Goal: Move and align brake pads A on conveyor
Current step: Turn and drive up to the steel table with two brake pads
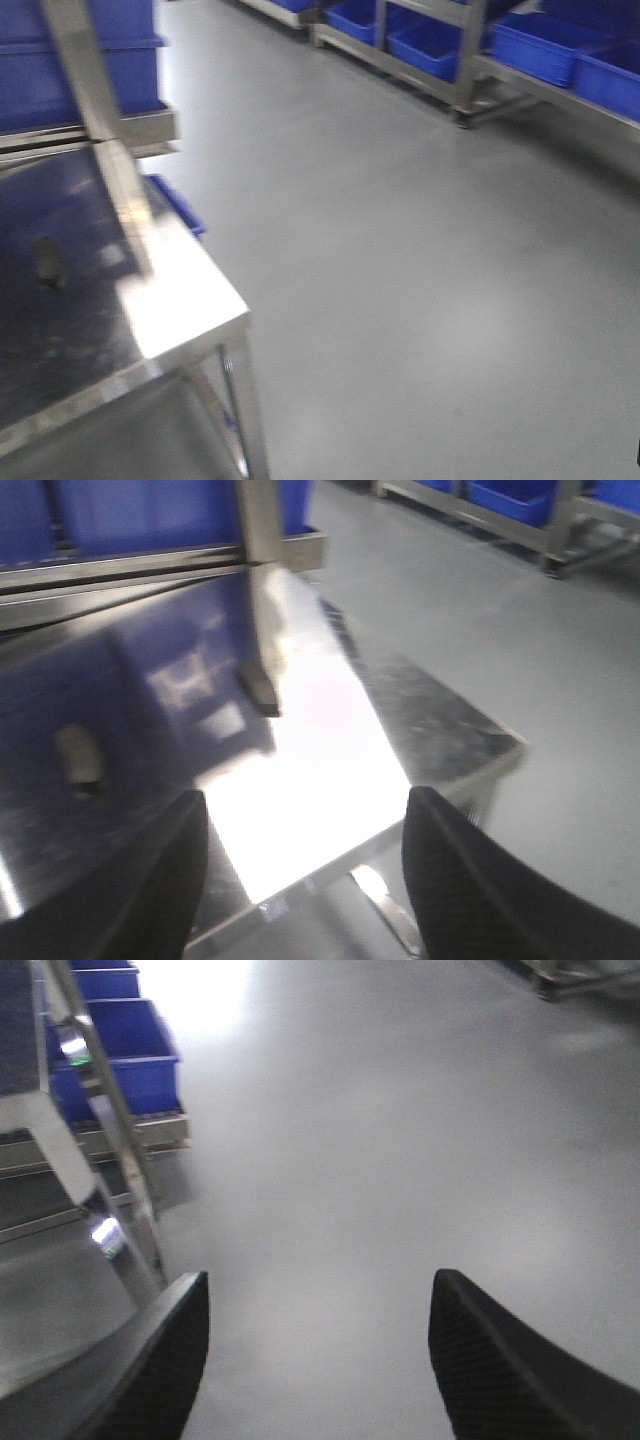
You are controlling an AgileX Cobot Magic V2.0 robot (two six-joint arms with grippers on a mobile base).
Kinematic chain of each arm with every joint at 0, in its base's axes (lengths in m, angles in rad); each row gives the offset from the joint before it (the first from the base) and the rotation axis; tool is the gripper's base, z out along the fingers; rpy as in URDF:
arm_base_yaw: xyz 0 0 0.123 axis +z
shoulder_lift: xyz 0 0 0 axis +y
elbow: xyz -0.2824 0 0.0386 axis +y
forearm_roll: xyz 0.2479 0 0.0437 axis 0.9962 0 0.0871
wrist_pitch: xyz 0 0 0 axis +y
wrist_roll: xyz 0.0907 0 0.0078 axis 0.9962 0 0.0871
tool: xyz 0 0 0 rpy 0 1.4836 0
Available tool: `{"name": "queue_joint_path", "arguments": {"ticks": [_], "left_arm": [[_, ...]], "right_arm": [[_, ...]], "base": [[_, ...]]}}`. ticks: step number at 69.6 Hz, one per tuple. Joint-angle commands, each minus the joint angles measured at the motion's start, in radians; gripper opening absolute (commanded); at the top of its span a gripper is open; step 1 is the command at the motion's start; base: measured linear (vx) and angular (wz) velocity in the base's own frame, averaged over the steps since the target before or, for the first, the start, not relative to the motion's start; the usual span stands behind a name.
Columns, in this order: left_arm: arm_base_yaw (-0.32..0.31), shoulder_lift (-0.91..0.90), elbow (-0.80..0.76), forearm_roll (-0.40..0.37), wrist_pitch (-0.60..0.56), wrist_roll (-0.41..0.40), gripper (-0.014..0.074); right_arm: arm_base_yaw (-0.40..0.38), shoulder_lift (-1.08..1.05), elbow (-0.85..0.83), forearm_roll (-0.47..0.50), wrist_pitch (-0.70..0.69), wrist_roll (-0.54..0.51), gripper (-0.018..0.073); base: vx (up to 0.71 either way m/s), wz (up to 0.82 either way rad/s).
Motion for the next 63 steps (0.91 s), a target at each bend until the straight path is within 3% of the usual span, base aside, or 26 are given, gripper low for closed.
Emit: {"name": "queue_joint_path", "arguments": {"ticks": [1,39,63], "left_arm": [[-0.004,0.019,-0.017,-0.002,-0.076,-0.003,0.0423],[-0.003,0.019,-0.017,-0.002,-0.076,-0.003,0.0423],[-0.003,0.019,-0.017,-0.002,-0.076,-0.003,0.0423]], "right_arm": [[-0.004,0.01,-0.027,-0.006,-0.068,0.0,0.0449],[-0.004,0.01,-0.027,-0.006,-0.068,0.0,0.0449],[-0.004,0.01,-0.027,-0.006,-0.068,0.0,0.0449]], "base": [[0.22,0.83],[0.21,0.79],[0.2,0.43]]}}
